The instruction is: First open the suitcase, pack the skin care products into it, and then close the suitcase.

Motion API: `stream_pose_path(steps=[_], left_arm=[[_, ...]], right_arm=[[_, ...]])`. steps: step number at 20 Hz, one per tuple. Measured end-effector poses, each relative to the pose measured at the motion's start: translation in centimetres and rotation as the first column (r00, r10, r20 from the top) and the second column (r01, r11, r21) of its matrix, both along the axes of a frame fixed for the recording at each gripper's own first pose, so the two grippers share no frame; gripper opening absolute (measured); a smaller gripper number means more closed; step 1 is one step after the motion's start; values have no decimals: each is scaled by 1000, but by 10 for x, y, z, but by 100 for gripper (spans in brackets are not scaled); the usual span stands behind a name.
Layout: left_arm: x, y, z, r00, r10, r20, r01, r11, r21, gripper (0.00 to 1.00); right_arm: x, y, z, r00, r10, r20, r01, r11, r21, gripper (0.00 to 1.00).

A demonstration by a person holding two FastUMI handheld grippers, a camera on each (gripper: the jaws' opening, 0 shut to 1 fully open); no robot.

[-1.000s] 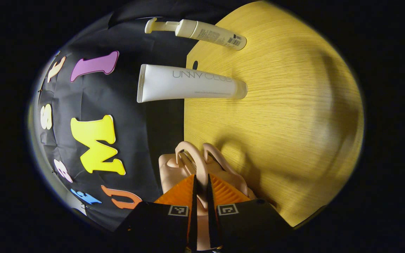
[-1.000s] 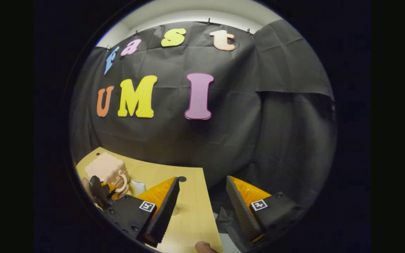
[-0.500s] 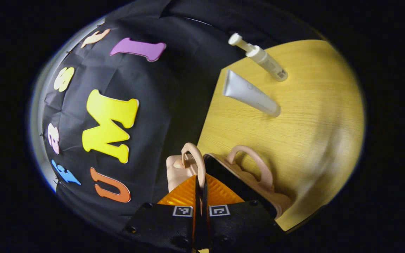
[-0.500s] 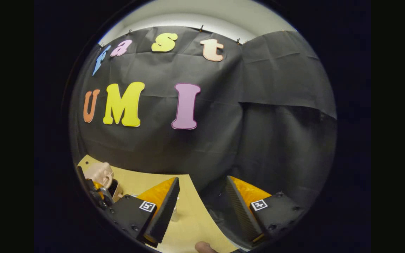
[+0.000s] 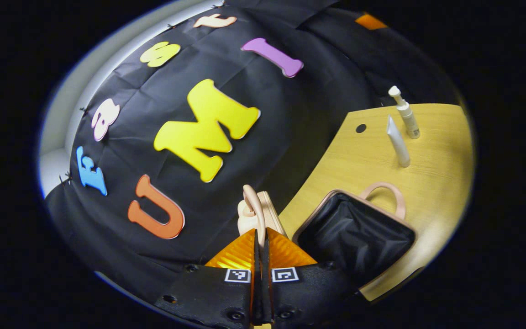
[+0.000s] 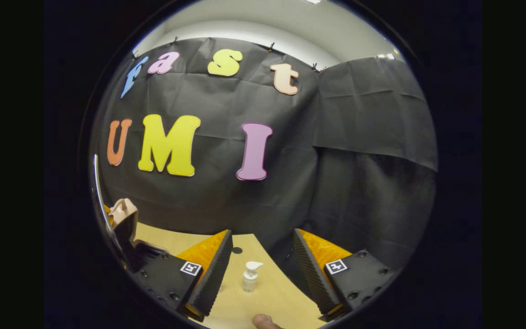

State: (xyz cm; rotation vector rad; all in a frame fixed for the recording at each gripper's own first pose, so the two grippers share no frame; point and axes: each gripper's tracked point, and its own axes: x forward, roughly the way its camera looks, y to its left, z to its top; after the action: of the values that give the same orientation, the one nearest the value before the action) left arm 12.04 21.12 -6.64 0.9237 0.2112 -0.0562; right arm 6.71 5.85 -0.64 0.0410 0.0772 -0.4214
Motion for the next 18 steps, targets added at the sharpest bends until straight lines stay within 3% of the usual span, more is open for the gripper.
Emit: stream_pose_path(steps=[7, 18], left_arm=[[-6, 136, -8, 992, 128, -3, -128, 992, -20, 3], [-12, 226, -63, 967, 246, -62, -250, 966, -65, 3]], right_arm=[[4, 86, 1, 998, 54, -20, -54, 999, -2, 80], [-7, 124, -18, 993, 87, -85, -92, 995, -48, 80]])
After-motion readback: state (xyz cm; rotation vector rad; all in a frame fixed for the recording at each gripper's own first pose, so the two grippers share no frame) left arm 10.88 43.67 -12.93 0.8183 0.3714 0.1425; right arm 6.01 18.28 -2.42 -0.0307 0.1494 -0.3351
